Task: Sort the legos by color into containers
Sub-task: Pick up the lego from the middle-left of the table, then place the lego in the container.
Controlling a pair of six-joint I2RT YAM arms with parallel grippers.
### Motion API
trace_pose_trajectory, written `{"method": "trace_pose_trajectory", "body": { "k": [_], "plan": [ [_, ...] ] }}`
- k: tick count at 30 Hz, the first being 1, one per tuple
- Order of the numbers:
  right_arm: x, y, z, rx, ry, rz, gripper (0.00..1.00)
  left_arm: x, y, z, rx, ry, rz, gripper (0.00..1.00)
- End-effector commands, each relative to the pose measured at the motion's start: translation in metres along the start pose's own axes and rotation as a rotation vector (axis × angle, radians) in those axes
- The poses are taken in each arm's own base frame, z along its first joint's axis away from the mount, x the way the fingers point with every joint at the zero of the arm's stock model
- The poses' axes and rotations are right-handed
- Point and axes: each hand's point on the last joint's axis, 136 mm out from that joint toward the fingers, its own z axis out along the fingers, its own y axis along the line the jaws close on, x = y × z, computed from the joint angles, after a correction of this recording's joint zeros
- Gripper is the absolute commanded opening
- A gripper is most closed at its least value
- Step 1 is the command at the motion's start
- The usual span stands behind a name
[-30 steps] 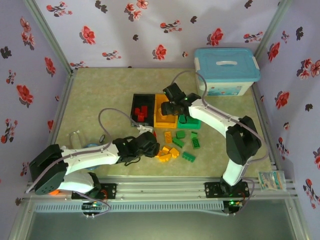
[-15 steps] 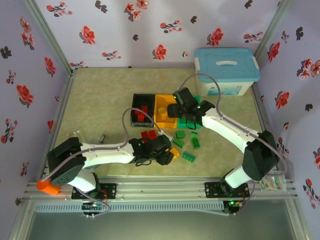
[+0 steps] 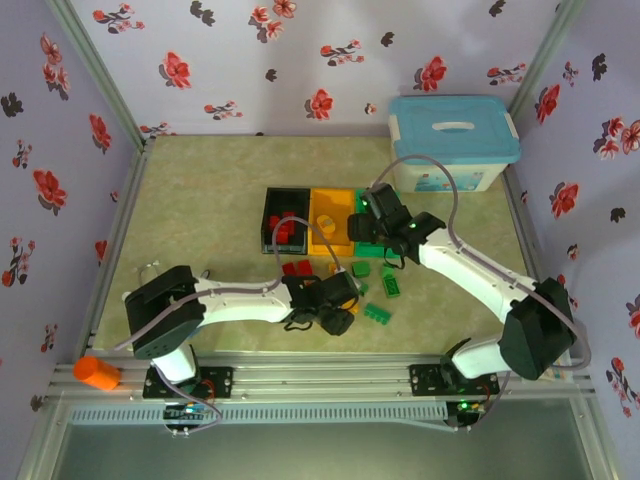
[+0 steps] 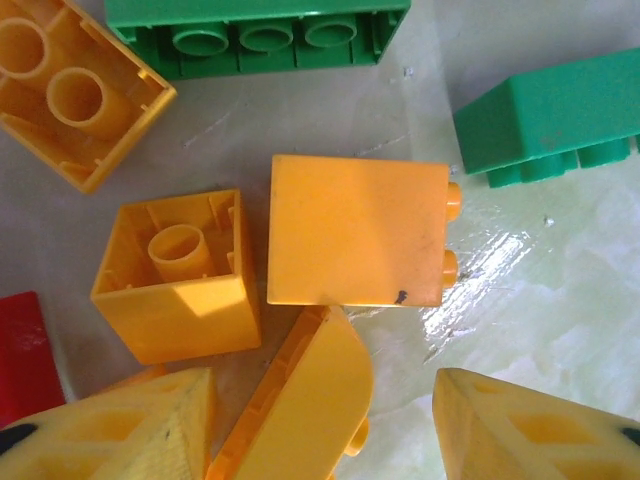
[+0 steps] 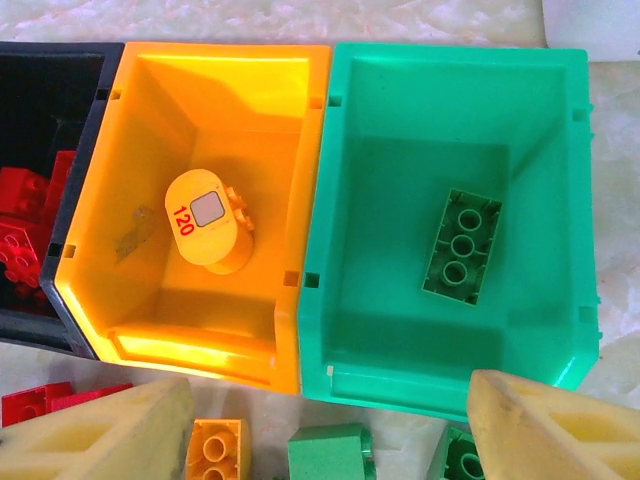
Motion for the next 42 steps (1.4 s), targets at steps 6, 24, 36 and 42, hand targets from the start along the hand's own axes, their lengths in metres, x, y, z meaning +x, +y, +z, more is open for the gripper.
{"method": "trace_pose_trajectory", "body": {
  "k": [6, 24, 36, 42],
  "plan": [
    [-0.005, -0.010, -0.005, 0.019, -0.043, 0.043, 0.73, 0.011, -0.005, 0.011, -0.034, 0.066, 0.064, 0.51],
    [-0.016, -0.014, -0.016, 0.027, -0.085, 0.044, 0.71, -0.038, 0.000, -0.039, -0.061, -0.093, 0.091, 0.24],
    [-0.011, -0.028, -0.030, 0.048, -0.132, 0.089, 0.71, -0.145, 0.086, -0.079, -0.012, -0.367, -0.163, 0.23],
    [0.001, -0.037, -0.033, 0.060, -0.129, 0.099, 0.71, -0.181, 0.115, -0.063, -0.049, -0.360, -0.202, 0.23]
  ]
}}
